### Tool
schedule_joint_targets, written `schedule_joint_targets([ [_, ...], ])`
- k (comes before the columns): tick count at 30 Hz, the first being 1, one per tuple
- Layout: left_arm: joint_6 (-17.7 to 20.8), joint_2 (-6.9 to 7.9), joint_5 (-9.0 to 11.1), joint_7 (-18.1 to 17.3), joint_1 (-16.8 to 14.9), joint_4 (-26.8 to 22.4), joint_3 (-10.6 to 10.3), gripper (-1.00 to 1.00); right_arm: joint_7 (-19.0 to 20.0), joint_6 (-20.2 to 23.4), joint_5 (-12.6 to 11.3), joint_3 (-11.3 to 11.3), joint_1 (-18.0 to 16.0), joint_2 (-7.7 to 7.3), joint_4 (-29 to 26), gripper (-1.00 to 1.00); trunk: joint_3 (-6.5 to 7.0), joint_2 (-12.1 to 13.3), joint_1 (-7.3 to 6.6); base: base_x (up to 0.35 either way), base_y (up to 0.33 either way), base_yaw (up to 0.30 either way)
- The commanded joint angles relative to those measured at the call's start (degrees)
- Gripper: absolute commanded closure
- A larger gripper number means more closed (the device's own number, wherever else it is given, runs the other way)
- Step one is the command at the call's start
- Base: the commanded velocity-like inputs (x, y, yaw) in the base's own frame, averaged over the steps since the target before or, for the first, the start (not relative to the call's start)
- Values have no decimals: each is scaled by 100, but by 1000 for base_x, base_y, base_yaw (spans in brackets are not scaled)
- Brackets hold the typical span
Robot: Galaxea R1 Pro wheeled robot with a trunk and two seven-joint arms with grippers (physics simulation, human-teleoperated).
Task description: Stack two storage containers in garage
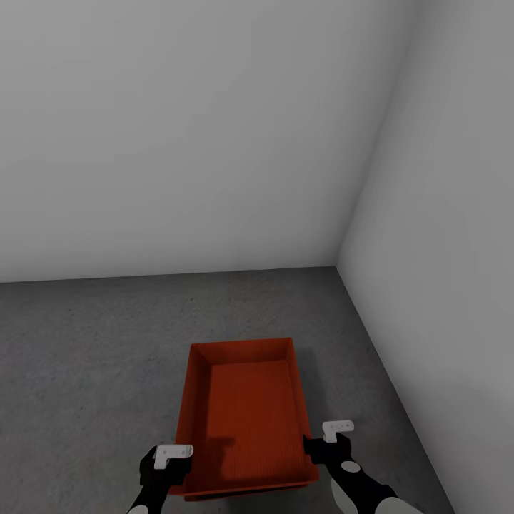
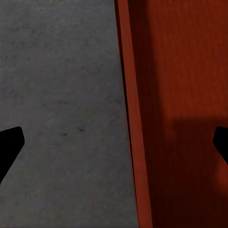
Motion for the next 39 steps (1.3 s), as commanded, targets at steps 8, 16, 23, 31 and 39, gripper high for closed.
schedule_joint_targets([
  [8, -22, -5, -60, 23, -3, 5, 24, -100, -43, -11, 9, 43, -4, -1, 7, -100, -4, -2, -1, 0, 0, 0],
  [16, -23, -5, -60, 23, -3, 5, 27, -100, -43, -11, 9, 43, -4, -1, 6, -100, -4, -2, -1, 0, 0, 0],
  [23, -23, -5, -60, 22, -3, 5, 29, -100, -43, -11, 9, 43, -4, -1, 6, -100, -4, -2, -1, 0, 0, 0],
  [31, -23, -5, -60, 23, -3, 5, 31, -100, -43, -13, 9, 43, -4, -1, 6, -100, -4, -2, -1, 0, 0, 0],
  [39, -23, -5, -60, 23, -3, 5, 31, -100, -43, -19, 9, 43, -4, -1, 6, -100, -4, -2, -1, 0, 0, 0],
])
